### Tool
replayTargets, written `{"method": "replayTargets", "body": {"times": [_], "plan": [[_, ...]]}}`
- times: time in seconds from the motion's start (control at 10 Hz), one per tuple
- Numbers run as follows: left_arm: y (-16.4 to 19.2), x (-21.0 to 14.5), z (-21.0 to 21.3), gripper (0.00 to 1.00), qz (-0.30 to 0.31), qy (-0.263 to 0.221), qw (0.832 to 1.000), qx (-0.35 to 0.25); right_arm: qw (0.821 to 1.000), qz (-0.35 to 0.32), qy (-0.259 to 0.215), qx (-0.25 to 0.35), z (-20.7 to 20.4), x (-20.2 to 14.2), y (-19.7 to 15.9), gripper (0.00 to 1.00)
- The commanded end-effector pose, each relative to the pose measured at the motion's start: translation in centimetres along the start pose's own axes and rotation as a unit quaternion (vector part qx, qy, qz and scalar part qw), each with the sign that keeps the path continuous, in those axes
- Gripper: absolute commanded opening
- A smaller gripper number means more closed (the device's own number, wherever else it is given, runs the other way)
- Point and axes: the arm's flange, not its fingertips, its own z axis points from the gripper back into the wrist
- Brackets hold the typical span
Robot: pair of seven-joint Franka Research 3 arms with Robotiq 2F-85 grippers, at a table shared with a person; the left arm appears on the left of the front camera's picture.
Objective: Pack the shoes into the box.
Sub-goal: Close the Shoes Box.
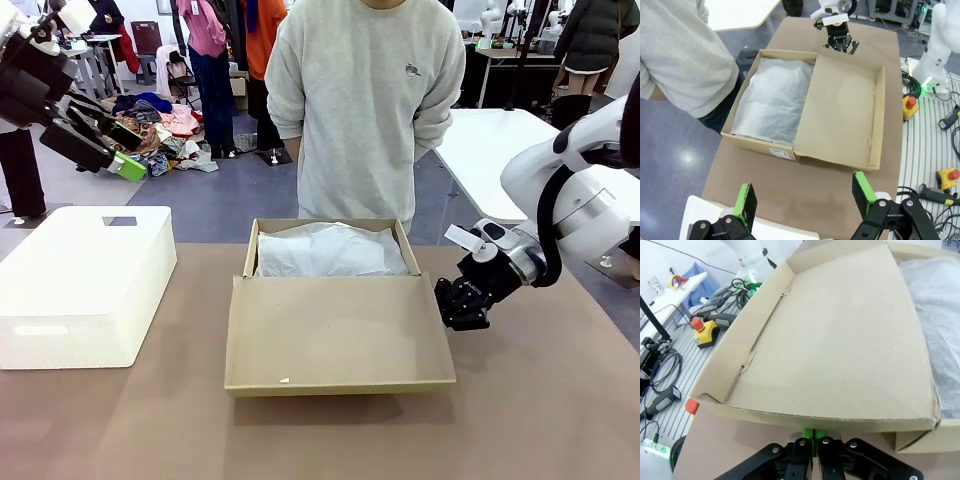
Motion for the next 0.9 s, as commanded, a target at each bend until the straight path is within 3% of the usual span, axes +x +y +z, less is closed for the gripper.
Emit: {"method": "replayTargets", "body": {"times": [0.0, 0.3, 0.8], "plan": [[0.0, 0.0, 0.0, 1.00, -0.005, -0.008, 1.000, -0.005, 0.999, 0.032, -0.044, -0.001, 0.6, 0.9, 0.9, 0.00], [0.0, 0.0, 0.0, 1.00, -0.005, -0.008, 1.000, -0.005, 0.995, 0.046, -0.086, -0.004, 1.3, 1.6, 1.5, 0.00], [0.0, 0.0, 0.0, 1.00, -0.005, -0.008, 1.000, -0.005, 0.981, 0.056, -0.170, -0.074, 2.3, 2.2, 1.6, 0.00]]}}
